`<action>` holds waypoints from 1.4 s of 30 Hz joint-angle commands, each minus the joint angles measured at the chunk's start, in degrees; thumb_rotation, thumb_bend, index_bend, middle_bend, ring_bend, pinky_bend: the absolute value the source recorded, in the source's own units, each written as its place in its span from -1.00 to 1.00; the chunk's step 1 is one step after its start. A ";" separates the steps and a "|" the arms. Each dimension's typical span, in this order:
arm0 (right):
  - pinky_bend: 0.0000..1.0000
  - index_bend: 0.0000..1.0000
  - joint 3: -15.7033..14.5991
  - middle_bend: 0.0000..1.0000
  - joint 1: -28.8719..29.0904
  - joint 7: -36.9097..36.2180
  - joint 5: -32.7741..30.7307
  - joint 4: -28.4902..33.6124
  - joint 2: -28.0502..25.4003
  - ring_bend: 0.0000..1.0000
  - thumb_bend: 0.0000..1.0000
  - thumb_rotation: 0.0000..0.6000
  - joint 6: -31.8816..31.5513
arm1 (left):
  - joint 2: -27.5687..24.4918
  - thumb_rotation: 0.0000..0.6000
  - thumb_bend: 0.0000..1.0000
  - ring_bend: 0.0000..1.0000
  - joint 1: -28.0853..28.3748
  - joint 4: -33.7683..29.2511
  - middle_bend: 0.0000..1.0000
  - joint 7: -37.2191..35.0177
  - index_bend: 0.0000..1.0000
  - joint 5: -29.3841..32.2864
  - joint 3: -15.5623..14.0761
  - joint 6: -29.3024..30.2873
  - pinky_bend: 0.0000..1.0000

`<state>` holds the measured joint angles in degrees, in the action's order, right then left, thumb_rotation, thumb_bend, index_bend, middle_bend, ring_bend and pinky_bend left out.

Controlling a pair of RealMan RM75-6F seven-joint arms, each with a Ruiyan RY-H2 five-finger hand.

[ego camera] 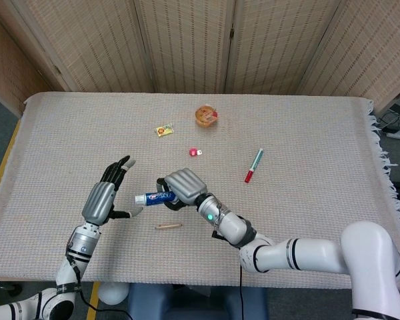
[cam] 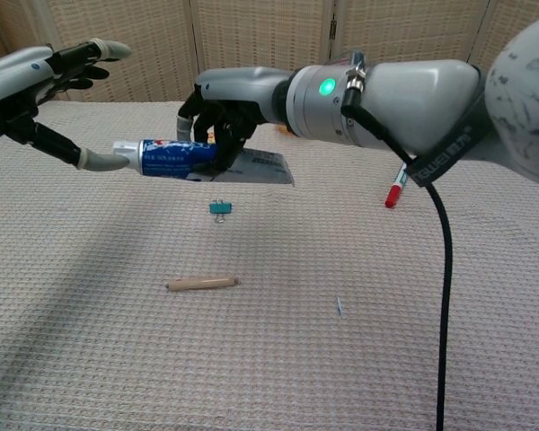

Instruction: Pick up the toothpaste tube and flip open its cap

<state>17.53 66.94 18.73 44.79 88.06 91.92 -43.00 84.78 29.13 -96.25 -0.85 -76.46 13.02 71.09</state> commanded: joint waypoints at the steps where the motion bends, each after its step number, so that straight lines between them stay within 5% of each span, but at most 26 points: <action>1: -0.04 0.42 -0.28 0.30 0.21 0.10 -0.14 -0.01 0.00 0.35 0.41 1.00 -0.14 | 0.26 1.00 -0.59 -1.00 0.20 0.46 -1.00 0.09 -1.00 0.62 0.21 -0.29 -1.00; 42: 0.01 0.42 -1.94 0.30 1.22 -3.09 -1.64 2.22 -2.85 0.38 0.42 1.00 0.30 | 1.35 1.00 -0.08 -1.00 0.76 2.65 -1.00 0.46 -1.00 3.55 0.37 -1.18 -1.00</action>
<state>15.60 68.15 15.64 43.16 90.28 89.08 -42.72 86.12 29.89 -93.61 -0.39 -72.91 13.38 69.91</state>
